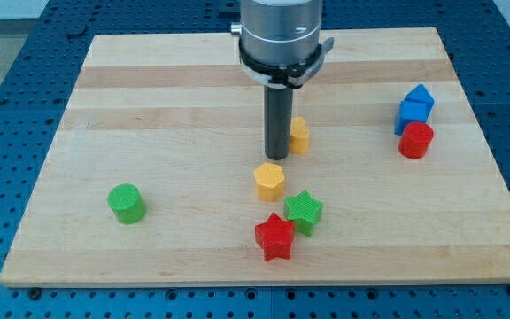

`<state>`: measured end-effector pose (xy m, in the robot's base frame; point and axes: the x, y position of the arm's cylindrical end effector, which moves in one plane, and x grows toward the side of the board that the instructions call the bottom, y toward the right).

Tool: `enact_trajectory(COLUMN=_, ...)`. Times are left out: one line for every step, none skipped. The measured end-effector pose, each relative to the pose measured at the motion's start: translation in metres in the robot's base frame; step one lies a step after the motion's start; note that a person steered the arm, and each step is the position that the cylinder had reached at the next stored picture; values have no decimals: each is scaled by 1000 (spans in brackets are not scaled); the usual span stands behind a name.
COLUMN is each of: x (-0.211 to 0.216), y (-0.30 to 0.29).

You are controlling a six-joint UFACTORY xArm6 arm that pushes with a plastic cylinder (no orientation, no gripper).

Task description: Move the yellow hexagon to the red circle

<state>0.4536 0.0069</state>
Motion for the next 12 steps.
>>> enact_trajectory(x=0, y=-26)
enact_trajectory(x=24, y=-69)
enact_trajectory(x=47, y=-91)
enact_trajectory(x=60, y=-73)
enact_trajectory(x=98, y=-66)
enact_trajectory(x=93, y=-36)
enact_trajectory(x=48, y=21)
enact_trajectory(x=3, y=71)
enact_trajectory(x=-2, y=77)
enact_trajectory(x=15, y=43)
enact_trajectory(x=43, y=1)
enact_trajectory(x=50, y=-27)
